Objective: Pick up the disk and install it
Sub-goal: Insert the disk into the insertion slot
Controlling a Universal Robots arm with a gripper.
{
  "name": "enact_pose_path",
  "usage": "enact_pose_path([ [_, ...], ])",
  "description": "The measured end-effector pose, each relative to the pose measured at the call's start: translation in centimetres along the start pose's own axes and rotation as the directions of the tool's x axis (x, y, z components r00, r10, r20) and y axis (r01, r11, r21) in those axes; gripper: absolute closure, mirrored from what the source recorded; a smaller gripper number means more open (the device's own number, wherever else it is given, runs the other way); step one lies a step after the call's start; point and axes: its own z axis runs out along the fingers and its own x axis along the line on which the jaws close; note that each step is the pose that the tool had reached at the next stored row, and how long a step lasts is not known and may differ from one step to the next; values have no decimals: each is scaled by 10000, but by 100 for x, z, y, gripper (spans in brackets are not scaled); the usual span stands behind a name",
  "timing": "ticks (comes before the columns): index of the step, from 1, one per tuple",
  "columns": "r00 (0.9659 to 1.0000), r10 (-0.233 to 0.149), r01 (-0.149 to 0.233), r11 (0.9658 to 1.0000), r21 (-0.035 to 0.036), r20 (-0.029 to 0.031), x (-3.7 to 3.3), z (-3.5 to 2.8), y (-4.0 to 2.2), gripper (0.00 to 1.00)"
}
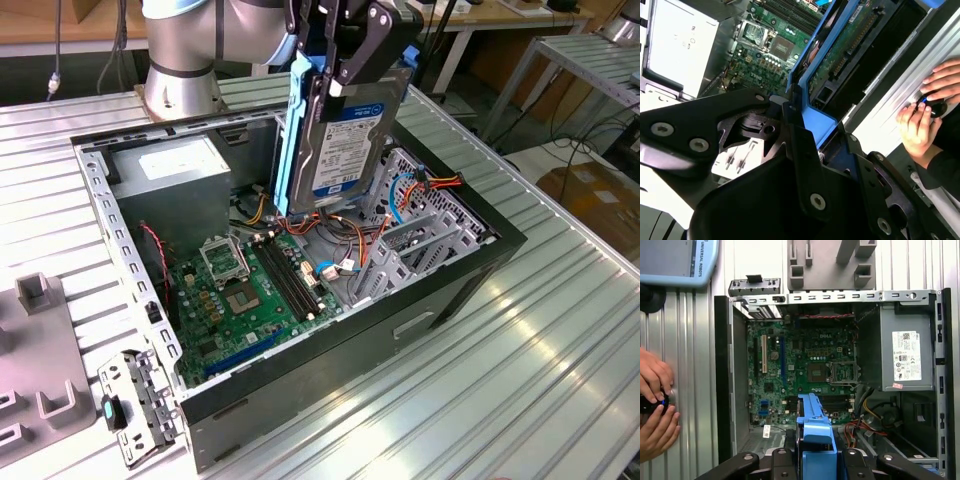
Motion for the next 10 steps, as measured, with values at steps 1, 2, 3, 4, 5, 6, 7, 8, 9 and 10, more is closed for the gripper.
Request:
enact_pose_path([
  [1, 10000, 0, 0, 10000, -1, -4, 35, 2, -1, 63],
  [2, 10000, 0, 0, 10000, -1, -12, 61, 3, -2, 63],
  [3, 10000, 0, 0, 10000, 0, -20, 87, 4, -3, 63],
  [4, 10000, 1, -1, 10000, 1, -29, 114, 6, -4, 63],
  [5, 10000, 1, -1, 10000, 1, -33, 144, 8, -6, 63],
  [6, 10000, 1, -1, 10000, 2, -35, 193, 12, -11, 63],
  [7, 10000, 1, -1, 10000, 1, -35, 224, 15, -15, 63],
  [8, 10000, 1, -1, 10000, 1, -38, 261, 19, -22, 63],
  [9, 10000, 1, -1, 10000, 1, -40, 284, 21, -30, 63],
  [10, 10000, 2, -2, 10000, 1, -44, 307, 24, -47, 63],
])
